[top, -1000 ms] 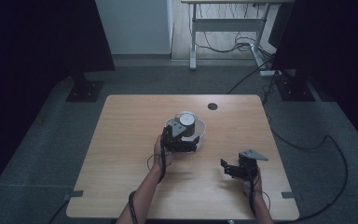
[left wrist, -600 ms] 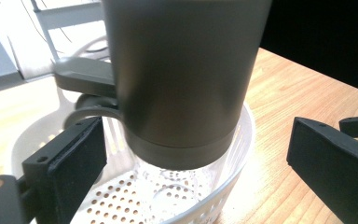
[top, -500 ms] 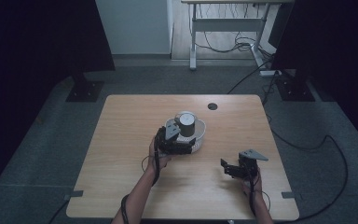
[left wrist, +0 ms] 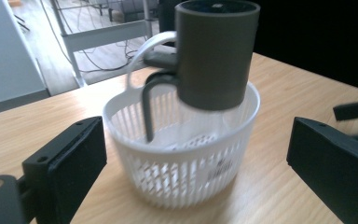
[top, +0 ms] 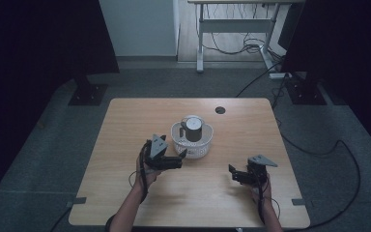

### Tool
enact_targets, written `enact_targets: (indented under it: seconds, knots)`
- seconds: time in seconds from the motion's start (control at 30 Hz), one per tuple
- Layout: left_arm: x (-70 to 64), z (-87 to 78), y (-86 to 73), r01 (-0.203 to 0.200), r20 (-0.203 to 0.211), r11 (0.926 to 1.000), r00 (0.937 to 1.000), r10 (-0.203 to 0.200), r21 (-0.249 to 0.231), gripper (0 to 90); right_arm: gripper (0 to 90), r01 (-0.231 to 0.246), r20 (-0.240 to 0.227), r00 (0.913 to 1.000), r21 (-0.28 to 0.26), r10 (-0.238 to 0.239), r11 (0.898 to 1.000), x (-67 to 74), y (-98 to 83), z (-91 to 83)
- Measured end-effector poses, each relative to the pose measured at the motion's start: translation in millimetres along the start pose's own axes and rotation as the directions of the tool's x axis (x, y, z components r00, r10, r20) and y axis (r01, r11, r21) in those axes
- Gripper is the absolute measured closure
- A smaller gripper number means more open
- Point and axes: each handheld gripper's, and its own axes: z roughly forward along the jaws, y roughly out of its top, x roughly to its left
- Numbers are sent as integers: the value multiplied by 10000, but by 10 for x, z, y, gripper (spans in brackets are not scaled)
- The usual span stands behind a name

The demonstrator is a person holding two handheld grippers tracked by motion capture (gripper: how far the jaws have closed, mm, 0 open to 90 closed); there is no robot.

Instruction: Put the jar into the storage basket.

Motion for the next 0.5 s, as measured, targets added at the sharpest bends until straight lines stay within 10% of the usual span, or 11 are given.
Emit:
enact_targets:
  seconds: [0.5]
  knots:
    - [253, -617, -621, -248, -461, 9964, 9985, 285, 806, 41, 86, 57, 218, 9997, -17, -57, 10000, 13, -4, -7]
